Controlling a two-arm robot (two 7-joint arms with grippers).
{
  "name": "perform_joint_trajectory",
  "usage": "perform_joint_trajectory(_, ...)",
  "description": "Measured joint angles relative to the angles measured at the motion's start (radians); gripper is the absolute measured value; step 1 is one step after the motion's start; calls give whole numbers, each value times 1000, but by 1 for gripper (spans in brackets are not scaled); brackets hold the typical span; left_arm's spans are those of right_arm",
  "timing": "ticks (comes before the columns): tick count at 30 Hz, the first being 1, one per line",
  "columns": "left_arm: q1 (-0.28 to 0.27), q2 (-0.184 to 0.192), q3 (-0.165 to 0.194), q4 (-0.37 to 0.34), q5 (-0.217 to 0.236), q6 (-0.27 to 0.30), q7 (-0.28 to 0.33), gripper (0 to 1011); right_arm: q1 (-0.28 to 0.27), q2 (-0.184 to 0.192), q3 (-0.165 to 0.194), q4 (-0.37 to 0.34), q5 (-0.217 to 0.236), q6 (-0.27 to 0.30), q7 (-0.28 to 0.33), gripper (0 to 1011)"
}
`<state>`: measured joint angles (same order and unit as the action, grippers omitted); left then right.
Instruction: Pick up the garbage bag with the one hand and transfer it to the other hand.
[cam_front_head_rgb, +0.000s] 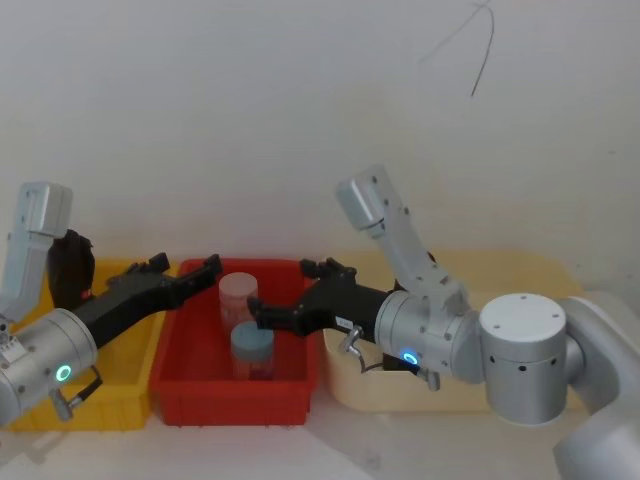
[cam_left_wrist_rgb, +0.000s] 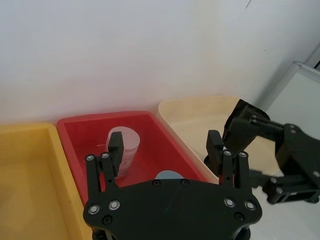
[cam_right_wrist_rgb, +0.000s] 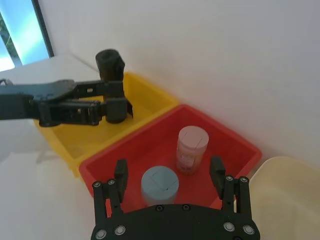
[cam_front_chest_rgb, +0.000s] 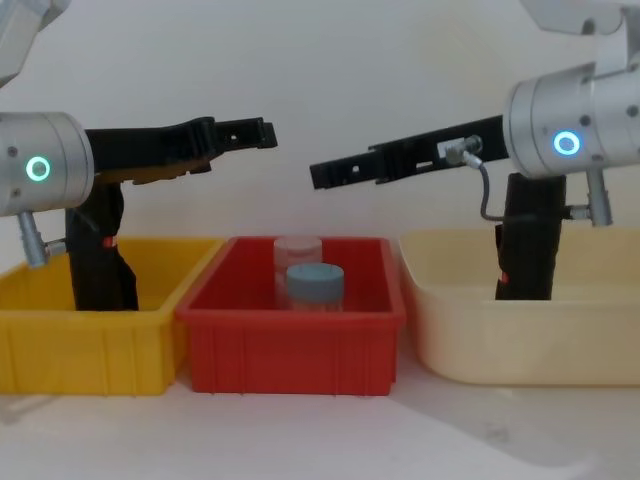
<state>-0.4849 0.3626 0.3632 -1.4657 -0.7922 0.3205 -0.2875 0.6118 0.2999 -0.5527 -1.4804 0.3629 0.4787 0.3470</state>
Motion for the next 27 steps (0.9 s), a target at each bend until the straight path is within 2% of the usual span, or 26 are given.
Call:
perform_joint_trajectory(10, 0, 0, 0, 0, 0, 0, 0, 1001, 12, -10, -22, 30, -15, 32, 18, 1001)
perform_joint_trajectory(27, 0, 0, 0, 0, 0, 0, 0, 1001, 38, -54, -21, 103, -25, 55, 16, 1001)
